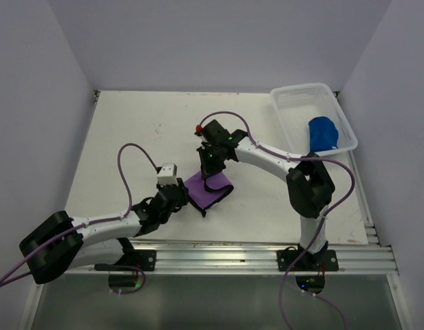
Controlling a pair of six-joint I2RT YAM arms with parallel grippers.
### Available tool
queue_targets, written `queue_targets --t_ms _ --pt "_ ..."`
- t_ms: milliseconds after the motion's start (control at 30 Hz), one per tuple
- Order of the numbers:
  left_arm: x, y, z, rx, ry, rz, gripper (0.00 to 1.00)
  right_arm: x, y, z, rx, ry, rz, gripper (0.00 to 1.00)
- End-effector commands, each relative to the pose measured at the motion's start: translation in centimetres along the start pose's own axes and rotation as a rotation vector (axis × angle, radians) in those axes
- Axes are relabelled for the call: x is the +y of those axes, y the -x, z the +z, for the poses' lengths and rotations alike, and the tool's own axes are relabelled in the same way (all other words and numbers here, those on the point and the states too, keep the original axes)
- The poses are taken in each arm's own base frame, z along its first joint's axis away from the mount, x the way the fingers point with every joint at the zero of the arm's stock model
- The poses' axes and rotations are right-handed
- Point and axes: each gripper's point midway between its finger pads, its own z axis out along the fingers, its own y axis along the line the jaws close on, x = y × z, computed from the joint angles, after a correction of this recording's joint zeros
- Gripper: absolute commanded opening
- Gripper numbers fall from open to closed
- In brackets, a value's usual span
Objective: Roll the towels
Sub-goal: Fold the towel
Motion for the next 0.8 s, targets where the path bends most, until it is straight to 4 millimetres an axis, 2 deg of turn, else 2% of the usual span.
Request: queue_targets --t_ms 0,267,467,667,767 --pt "1.7 -1.8 0.2 0.037 0.059 -0.041 0.39 2.8 0.2 -0.5 -0.006 0.079 -0.1 0.0" --pt "3.2 -1.9 0.0 0.013 0.088 -0.064 0.19 3.8 -2.6 1.1 0.078 0.093 -0.221 0.0" --pt "3.6 -2.4 0.1 0.021 0.095 -0.076 0.16 4.5 -4.1 1.5 0.103 0.121 -0.269 0.0" --pt "3.5 -2.3 0.3 0.015 0.091 -0.083 0.16 6.7 -5.0 2.4 0.126 0.159 -0.33 0.0" --pt "3.6 -2.3 0.4 0.017 0.094 -0.079 0.15 7.3 -6.2 3.1 0.149 0.164 -0.351 0.0"
